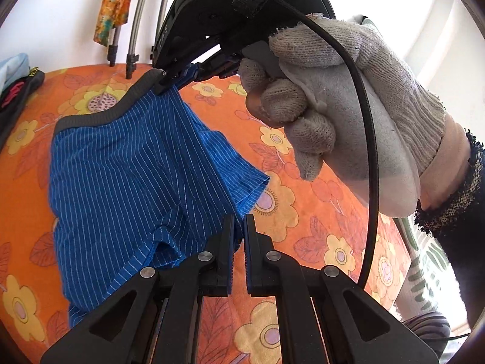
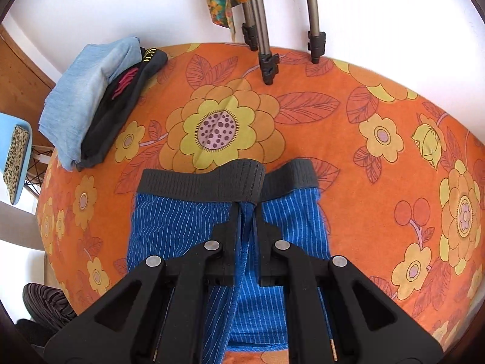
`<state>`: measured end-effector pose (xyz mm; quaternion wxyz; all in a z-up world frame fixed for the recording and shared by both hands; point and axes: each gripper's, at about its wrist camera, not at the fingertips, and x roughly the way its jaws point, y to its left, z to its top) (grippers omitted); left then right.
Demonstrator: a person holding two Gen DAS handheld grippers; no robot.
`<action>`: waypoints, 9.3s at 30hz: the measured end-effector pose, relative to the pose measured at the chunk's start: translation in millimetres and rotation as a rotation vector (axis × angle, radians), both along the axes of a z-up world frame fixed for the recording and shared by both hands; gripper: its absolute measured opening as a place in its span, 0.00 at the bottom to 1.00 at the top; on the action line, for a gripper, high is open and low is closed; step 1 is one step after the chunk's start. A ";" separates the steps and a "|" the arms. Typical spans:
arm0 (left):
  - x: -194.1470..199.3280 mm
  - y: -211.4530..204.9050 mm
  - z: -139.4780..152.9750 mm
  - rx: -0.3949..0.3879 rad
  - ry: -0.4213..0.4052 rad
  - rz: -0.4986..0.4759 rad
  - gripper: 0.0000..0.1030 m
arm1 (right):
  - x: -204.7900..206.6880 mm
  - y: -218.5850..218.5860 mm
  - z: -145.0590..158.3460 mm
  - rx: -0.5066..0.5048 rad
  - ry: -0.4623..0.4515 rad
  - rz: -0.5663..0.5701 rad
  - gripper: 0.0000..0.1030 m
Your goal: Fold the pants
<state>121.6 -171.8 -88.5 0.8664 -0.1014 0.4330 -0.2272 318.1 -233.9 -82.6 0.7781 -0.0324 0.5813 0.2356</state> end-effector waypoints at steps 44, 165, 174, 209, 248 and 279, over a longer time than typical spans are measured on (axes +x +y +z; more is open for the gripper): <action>68.8 -104.6 -22.5 -0.040 0.055 0.009 0.28 | 49.7 -76.8 3.5 0.096 -0.086 -0.065 0.55; -42.9 91.3 5.6 -0.064 0.024 0.047 0.08 | -60.4 -6.2 11.9 0.284 -0.006 -0.082 0.32; -9.8 110.6 8.5 -0.056 0.042 0.175 0.37 | -85.9 -114.7 21.6 0.197 -0.131 -0.230 0.36; 71.6 107.0 -39.7 -0.054 0.146 0.220 0.28 | -35.1 -99.8 -58.7 0.185 -0.049 -0.049 0.39; 75.0 111.5 -43.4 -0.080 0.157 0.234 0.21 | -29.2 -104.6 -63.6 0.279 0.038 -0.082 0.17; 57.1 149.2 36.3 -0.215 -0.074 0.267 0.05 | -49.5 -120.8 15.0 0.658 -0.081 -0.173 0.05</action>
